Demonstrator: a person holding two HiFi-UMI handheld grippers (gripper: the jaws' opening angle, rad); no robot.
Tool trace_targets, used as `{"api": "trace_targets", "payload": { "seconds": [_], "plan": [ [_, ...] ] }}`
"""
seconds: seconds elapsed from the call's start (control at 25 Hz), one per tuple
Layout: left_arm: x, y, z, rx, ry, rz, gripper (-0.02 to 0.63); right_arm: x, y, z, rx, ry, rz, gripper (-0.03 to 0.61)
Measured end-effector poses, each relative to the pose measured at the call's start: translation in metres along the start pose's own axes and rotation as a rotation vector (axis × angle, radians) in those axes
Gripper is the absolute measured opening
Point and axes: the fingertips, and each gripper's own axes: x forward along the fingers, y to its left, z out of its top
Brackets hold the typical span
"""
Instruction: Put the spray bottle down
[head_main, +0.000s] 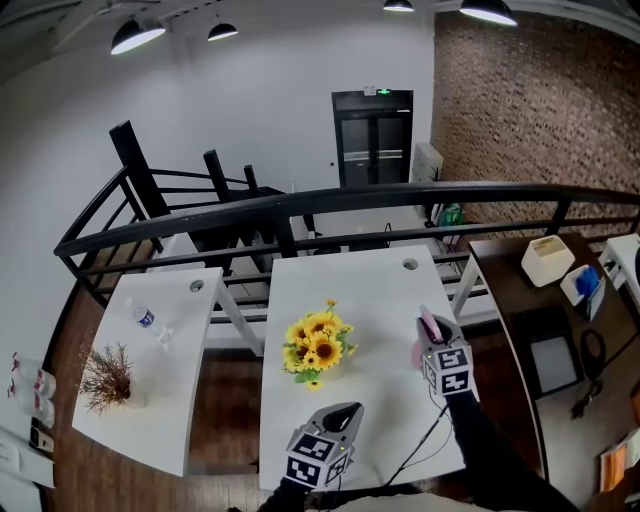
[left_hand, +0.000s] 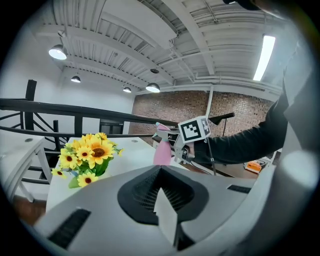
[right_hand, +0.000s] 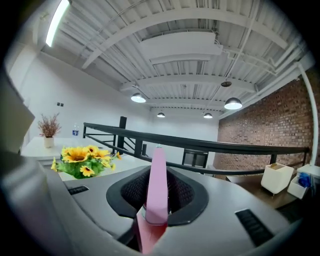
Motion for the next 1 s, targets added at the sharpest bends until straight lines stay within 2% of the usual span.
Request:
{"api": "trace_targets", "payload": {
  "seconds": [0.44,1.0],
  "plan": [
    [0.008,0.010,-0.006,-0.018,0.017,0.016,0.014,0.038,-0.027,-0.017,0.033,0.004,-0.057,0.063],
    [0.013,0.016,-0.011,-0.034,0.034,0.019,0.014,0.057,-0.029,-0.029,0.054,0.022,-0.041,0.060]
  ]
}}
